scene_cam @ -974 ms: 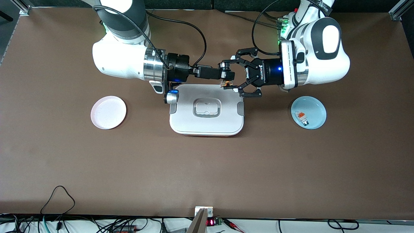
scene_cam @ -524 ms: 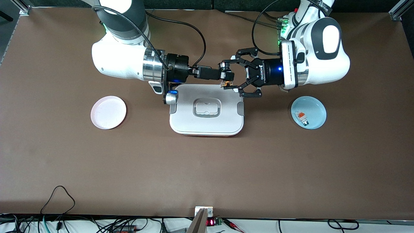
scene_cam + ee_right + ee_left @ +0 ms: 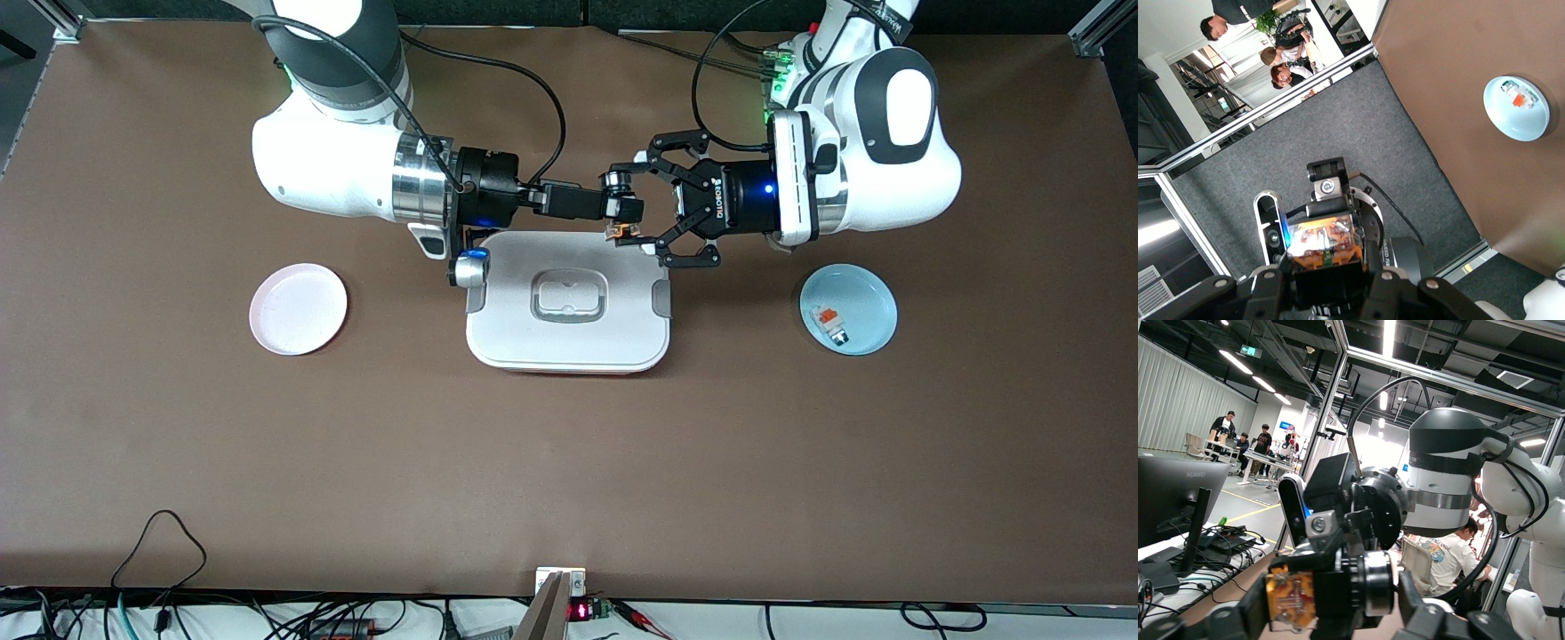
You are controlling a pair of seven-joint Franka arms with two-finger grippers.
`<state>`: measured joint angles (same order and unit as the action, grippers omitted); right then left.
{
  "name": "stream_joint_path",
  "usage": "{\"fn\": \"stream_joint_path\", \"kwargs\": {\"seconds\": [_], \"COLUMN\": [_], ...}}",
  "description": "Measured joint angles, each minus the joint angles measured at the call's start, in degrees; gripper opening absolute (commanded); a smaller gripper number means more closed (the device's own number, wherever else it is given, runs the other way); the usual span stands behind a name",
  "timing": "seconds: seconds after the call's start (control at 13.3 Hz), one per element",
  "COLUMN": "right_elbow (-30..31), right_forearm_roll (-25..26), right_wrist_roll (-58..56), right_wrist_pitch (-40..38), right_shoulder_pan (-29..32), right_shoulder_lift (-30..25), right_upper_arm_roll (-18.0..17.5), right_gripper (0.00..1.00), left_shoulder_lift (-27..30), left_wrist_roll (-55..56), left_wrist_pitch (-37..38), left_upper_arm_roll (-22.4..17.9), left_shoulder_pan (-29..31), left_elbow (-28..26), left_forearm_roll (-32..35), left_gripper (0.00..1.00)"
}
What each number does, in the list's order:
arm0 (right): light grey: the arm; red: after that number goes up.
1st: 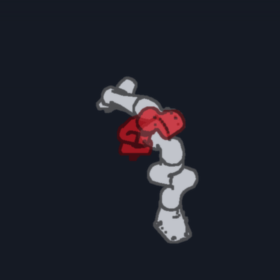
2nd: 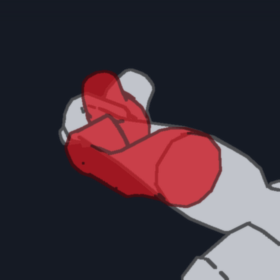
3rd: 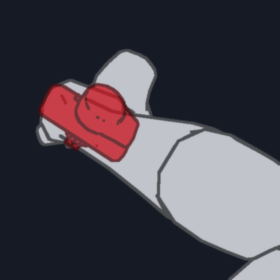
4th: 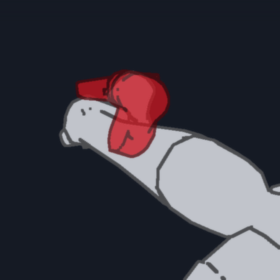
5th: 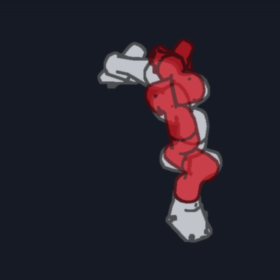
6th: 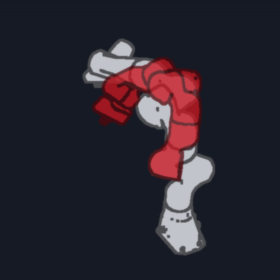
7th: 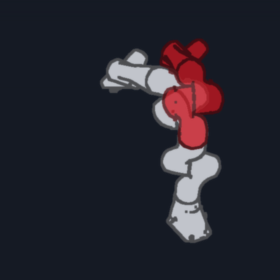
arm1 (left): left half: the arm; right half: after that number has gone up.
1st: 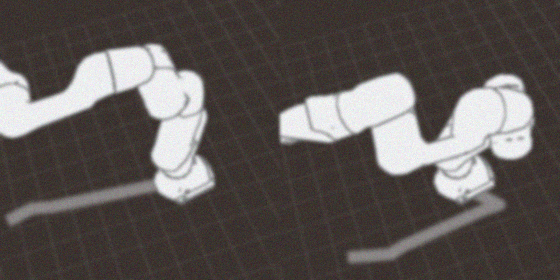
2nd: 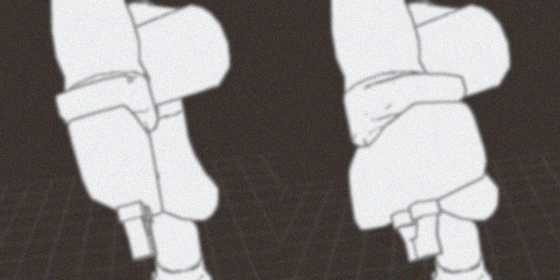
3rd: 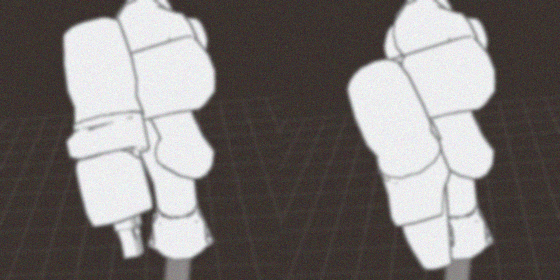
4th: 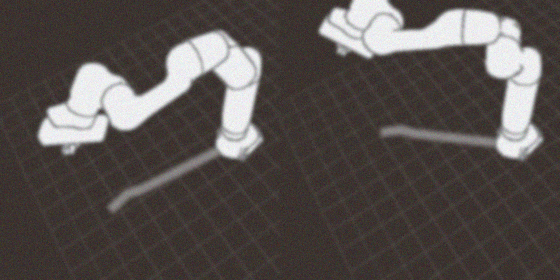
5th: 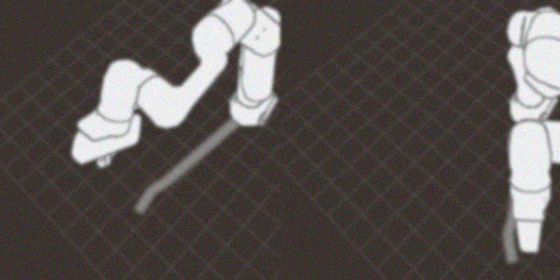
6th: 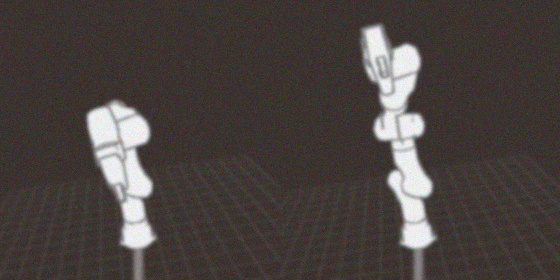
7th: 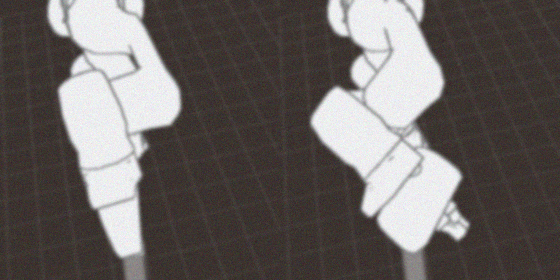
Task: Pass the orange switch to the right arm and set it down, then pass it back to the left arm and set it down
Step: 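Open the left gripper and withdraw while the right gripper pulls the switch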
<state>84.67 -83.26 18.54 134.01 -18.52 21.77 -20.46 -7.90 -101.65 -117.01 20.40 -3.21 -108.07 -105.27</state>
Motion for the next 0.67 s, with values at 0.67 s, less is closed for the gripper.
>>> {"fn": "stream_joint_path", "kwargs": {"seconds": [0.67], "right_elbow": [1.4], "right_forearm_roll": [3.8], "right_wrist_roll": [-3.0], "right_wrist_pitch": [-1.6], "right_shoulder_pan": [2.8], "right_shoulder_lift": [0.7], "right_upper_arm_roll": [0.4], "right_gripper": [0.24], "left_shoulder_lift": [1.8], "left_wrist_roll": [1.0], "left_wrist_pitch": [0.1], "left_upper_arm_roll": [-0.2], "left_shoulder_pan": [5.2], "left_elbow": [0.6], "left_forearm_roll": [0.0], "left_gripper": [0.99]}}
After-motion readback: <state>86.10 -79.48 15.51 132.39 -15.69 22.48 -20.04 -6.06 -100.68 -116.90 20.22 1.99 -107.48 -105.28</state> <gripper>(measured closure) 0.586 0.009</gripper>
